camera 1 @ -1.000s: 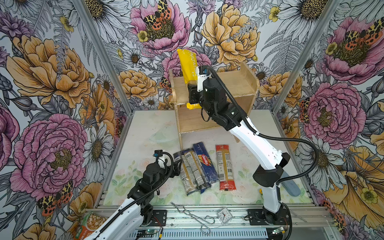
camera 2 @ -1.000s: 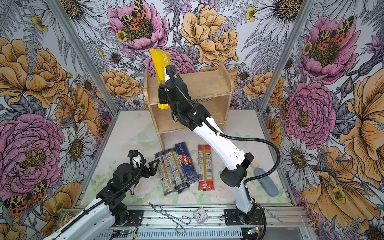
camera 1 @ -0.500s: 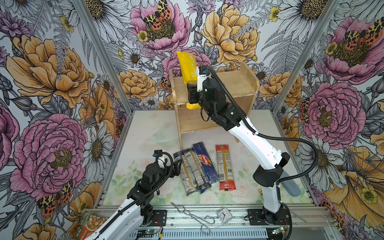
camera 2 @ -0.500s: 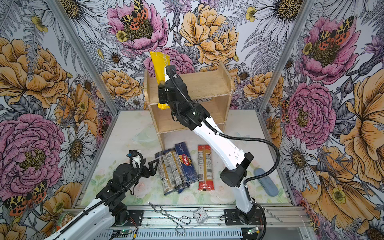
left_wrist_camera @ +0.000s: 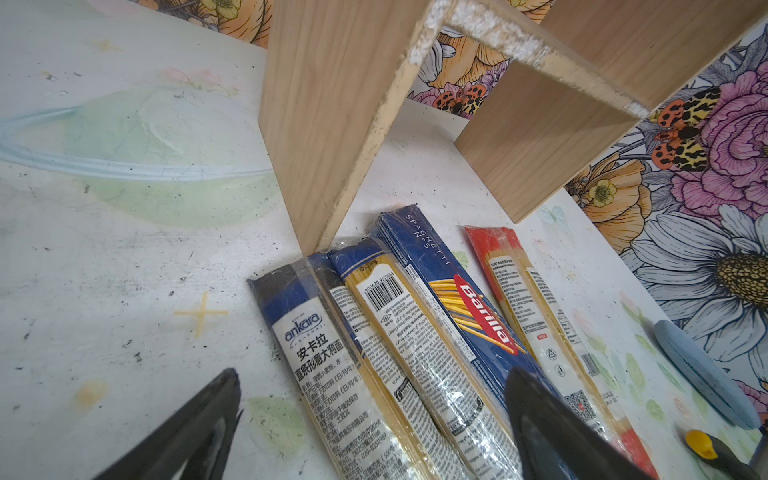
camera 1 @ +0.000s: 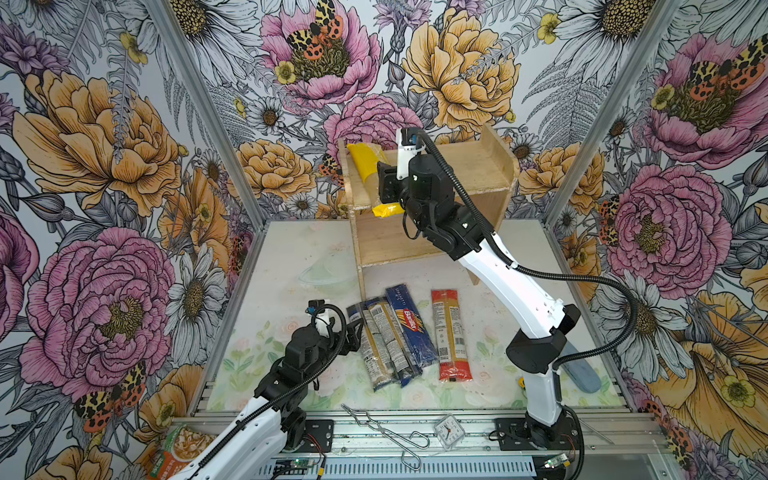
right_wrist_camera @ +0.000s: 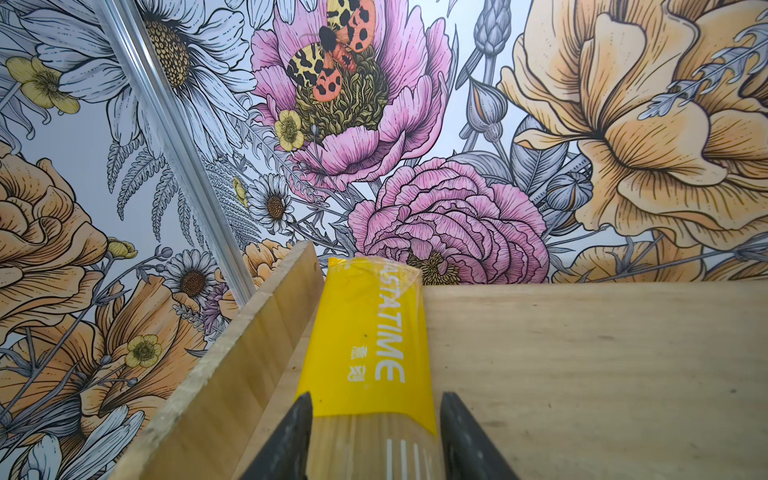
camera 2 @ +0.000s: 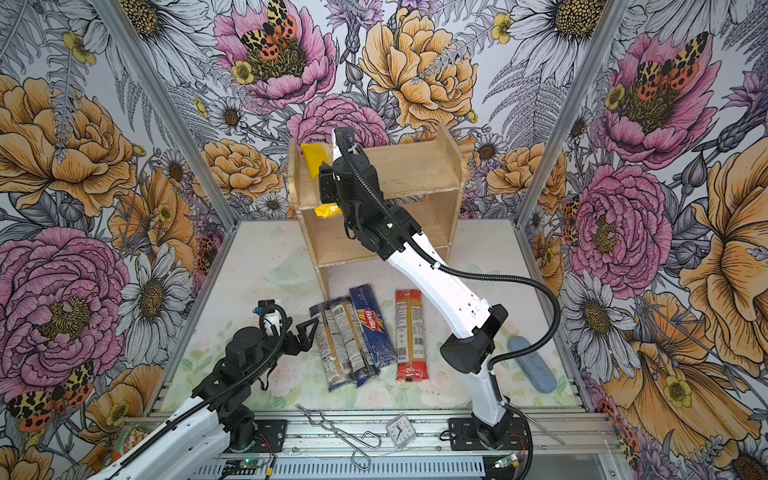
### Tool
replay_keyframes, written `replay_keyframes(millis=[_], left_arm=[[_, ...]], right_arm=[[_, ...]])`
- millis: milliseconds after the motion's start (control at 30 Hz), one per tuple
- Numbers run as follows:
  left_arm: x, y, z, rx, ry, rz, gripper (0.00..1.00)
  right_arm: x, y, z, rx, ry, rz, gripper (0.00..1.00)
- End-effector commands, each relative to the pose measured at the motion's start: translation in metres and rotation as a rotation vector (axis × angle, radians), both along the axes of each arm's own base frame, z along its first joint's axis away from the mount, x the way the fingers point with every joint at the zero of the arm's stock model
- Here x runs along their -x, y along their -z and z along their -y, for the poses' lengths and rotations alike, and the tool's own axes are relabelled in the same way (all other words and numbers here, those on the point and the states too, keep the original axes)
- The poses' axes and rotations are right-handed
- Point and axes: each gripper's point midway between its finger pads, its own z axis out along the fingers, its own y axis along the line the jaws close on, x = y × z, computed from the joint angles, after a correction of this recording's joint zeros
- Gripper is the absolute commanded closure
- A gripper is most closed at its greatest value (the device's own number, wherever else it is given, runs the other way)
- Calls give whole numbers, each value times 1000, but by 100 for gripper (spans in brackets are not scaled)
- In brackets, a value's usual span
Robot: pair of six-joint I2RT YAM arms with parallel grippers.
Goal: Place and organize the pasta boxes and bags onto the shelf
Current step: 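Lower the yellow bag onto the upper shelf and open the right gripper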
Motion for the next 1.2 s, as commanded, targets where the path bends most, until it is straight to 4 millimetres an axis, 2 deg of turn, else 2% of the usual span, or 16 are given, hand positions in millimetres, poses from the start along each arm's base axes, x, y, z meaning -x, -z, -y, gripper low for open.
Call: replay_keyframes(millis=[0,333,767,933,1067,1167], left_arm=[[1,-1,1,-5,16,16,1],[1,-1,1,-4,17,17,1],[2,-2,1,1,16,19,1],[2,-2,1,0,17,18,1],[1,-2,1,-2,17,21,1],[1,-1,1,-4,14,19,1]], right_arm=[[1,-3,5,14,7,8,49],[5,7,-5,8,-57,-23,49],[14,2,-6,29,-109,-10,48],[33,-20,8,53,-135,38,45],[60,-45,24,71,-188,94,40],[79,-57,44,67,-191,115,36]])
